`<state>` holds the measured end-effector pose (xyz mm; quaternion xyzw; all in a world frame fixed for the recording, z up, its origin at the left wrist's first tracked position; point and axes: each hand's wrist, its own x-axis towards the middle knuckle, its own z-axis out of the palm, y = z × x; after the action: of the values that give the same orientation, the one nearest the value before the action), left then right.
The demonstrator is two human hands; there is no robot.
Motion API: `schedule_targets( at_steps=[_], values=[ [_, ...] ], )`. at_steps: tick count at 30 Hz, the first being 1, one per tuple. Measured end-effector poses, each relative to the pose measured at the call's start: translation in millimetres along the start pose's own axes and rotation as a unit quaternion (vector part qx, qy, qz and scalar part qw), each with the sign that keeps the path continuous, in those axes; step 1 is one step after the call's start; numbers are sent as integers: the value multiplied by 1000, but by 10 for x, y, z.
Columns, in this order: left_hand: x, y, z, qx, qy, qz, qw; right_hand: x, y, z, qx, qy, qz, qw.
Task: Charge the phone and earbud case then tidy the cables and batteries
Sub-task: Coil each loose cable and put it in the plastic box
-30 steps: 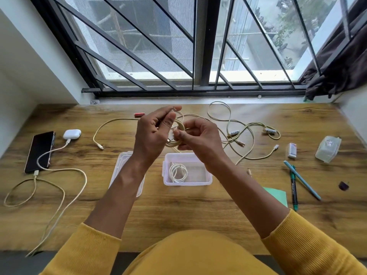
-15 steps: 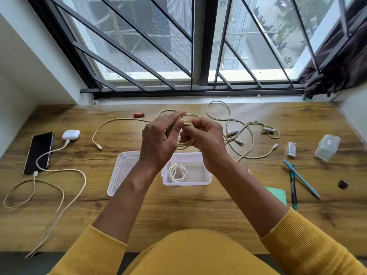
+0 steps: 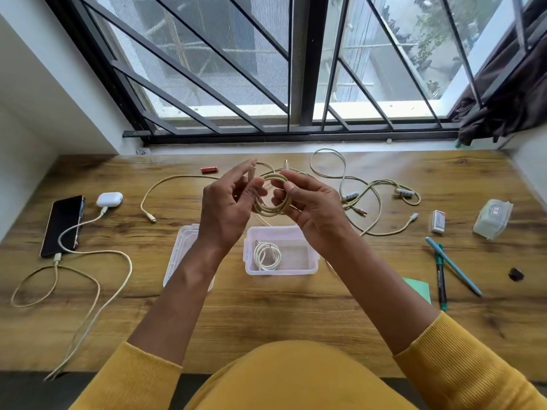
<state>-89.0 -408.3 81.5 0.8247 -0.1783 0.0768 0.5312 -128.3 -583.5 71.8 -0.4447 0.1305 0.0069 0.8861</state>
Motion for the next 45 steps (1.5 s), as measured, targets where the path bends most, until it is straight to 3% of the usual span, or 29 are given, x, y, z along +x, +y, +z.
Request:
schedule_targets(
  at_steps=[7, 21, 28, 34, 39, 42, 45],
  values=[
    [-49, 9, 25, -221, 19, -103, 970, 23, -43, 10, 48, 32, -10, 998],
    [0, 150, 82, -259, 98, -142, 950, -52, -43, 140, 15, 10, -40, 999],
    [17, 239, 125, -388, 29, -202, 899, -49, -57, 173, 74, 24, 5, 997],
    [96, 269, 260, -307, 116, -208, 921, -89, -23, 223, 39, -24, -2, 999],
    [89, 213, 346, -176, 168, -200, 949, -86, -27, 240, -19, -39, -31, 999],
    [83, 201, 329, -116, 180, -222, 951, -87, -11, 250, -36, -37, -41, 998],
    [85, 231, 298, -134, 156, -247, 947, -79, 10, 242, -66, -39, -58, 995]
  ],
)
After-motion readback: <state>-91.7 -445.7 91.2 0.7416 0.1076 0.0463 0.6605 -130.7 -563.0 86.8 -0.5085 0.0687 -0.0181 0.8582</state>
